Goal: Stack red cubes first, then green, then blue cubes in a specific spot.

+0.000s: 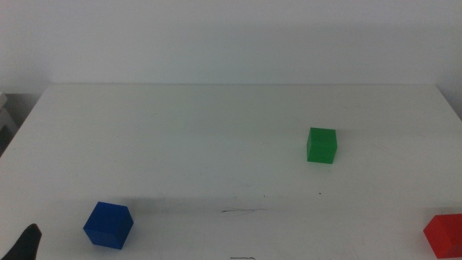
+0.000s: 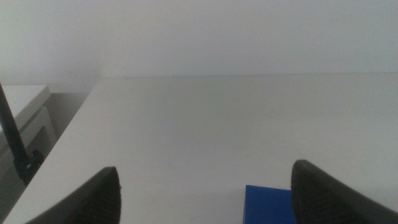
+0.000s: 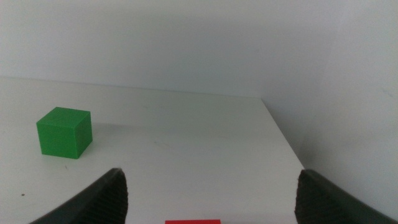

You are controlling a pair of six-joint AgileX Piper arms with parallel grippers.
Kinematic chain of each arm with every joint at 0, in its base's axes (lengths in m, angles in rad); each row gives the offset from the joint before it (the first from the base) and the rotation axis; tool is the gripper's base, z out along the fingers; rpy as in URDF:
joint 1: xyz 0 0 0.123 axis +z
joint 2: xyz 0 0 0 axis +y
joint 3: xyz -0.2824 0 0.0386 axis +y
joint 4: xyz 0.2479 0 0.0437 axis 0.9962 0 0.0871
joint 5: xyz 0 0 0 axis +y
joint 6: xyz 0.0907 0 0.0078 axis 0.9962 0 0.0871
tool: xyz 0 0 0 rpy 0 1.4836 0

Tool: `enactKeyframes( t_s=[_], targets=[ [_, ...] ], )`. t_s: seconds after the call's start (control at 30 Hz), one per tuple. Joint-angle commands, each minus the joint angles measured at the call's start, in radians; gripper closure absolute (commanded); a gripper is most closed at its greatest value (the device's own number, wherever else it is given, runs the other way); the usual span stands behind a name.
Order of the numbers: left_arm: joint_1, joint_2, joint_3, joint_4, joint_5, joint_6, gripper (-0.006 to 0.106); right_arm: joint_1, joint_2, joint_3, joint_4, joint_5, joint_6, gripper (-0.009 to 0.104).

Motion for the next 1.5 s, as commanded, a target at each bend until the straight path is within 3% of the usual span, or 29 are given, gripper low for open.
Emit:
enactKeyframes(
  t_s=[0.0,0.13,0.5,0.73,0.9,1.27,1.33,1.47],
  targets=[
    [-0.003,-0.026,-0.004,-0.006,-0.079,-0.002,0.007,-0.003,-0.001,-0.038,0.01,-0.061,-0.006,0.001],
    [-0.003,-0.026,-0.004,-0.006,-0.079,-0.002,0.007,-0.003,0.059,-0.157,0.045,0.084,-0.006,0.001],
    [-0.003,-0.026,-0.004,-0.006,-0.079,-0.002,0.007,0.007,0.393,-0.635,0.045,0.604,-0.006,0.001],
    [-0.003,-0.026,-0.004,-0.006,-0.079,-0.002,0.007,0.015,0.638,-0.958,0.118,0.935,0.004,0.001],
    [-0.003,-0.026,-0.004,-0.006,-0.079,-0.002,0.007,0.015,0.846,-1.109,0.121,1.156,0.068,0.001],
    [-0.003,-0.026,-0.004,-0.006,-0.079,-0.002,0.007,0.015,1.054,-1.118,0.106,1.153,0.135,0.001],
    [-0.003,-0.026,-0.004,-0.006,-0.079,-0.002,0.007,0.015,1.071,-1.118,0.073,1.153,0.135,0.001],
    [-0.003,-0.026,-0.004,-0.006,-0.079,-0.002,0.007,0.015,1.089,-1.094,-0.056,1.15,0.132,0.001]
  ],
)
